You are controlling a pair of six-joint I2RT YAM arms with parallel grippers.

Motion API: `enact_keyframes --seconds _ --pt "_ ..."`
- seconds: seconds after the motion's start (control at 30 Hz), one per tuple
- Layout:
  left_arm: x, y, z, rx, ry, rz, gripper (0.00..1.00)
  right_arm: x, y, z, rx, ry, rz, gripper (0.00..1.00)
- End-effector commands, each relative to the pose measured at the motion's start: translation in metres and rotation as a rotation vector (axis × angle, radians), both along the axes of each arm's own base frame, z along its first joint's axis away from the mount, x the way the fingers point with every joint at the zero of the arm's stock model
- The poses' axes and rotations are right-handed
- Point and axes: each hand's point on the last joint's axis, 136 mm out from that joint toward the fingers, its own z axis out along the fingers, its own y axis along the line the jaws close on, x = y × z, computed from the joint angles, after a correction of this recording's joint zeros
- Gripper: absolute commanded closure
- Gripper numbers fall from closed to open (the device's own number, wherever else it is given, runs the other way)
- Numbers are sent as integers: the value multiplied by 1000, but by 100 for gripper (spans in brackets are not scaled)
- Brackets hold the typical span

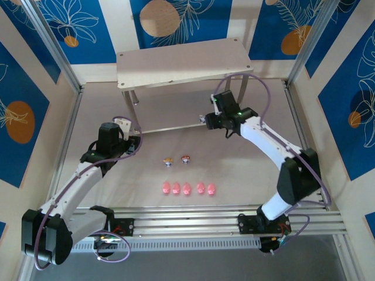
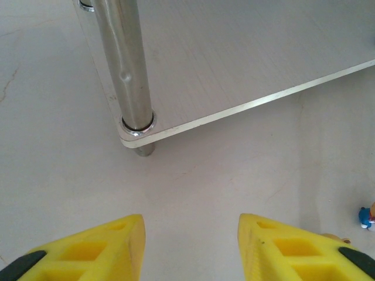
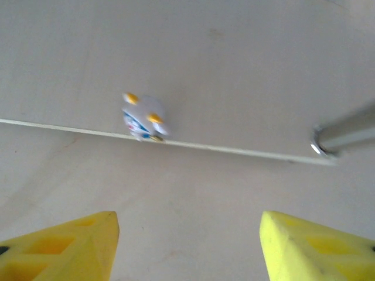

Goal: Place and organize the plastic toys onto the shelf

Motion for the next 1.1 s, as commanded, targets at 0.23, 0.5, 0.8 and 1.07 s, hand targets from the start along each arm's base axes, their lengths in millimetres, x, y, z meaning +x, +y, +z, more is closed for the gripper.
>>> enact_keyframes --seconds 0.23,0.5,0.8,1.07 --pt "7 4 15 -44 -65 71 52 -28 -102 -13 253 15 -421 34" --pt "15 -6 16 -129 -75 68 52 1 -112 -4 330 -55 -450 32" --pt "-20 -58 -9 -145 94 -231 54 -13 -95 -25 383 59 -391 32" --pt "-52 -96 -29 -36 148 -382 50 -29 -82 -23 427 96 -321 32"
